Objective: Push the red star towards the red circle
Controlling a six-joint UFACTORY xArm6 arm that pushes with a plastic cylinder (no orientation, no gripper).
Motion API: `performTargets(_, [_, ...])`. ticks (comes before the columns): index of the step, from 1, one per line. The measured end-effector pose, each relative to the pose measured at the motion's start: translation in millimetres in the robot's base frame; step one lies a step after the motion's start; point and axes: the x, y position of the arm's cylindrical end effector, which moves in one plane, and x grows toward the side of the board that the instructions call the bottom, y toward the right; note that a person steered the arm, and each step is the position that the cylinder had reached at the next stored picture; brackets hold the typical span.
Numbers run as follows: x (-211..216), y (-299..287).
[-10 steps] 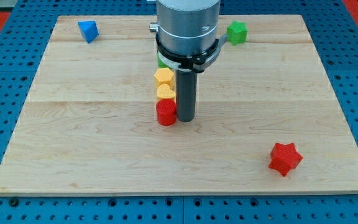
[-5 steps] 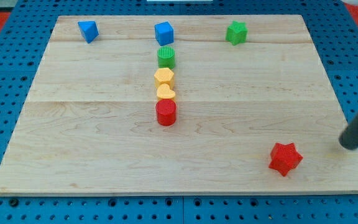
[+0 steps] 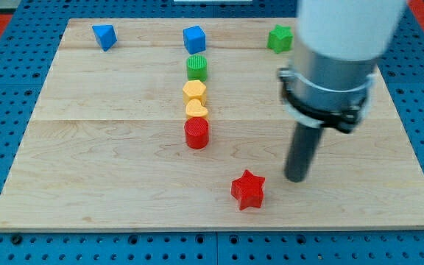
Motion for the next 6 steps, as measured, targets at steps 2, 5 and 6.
performTargets(2, [65.9,-52.7])
performTargets(5, [16.4,-93.4])
performTargets(6, [20.9,-52.0])
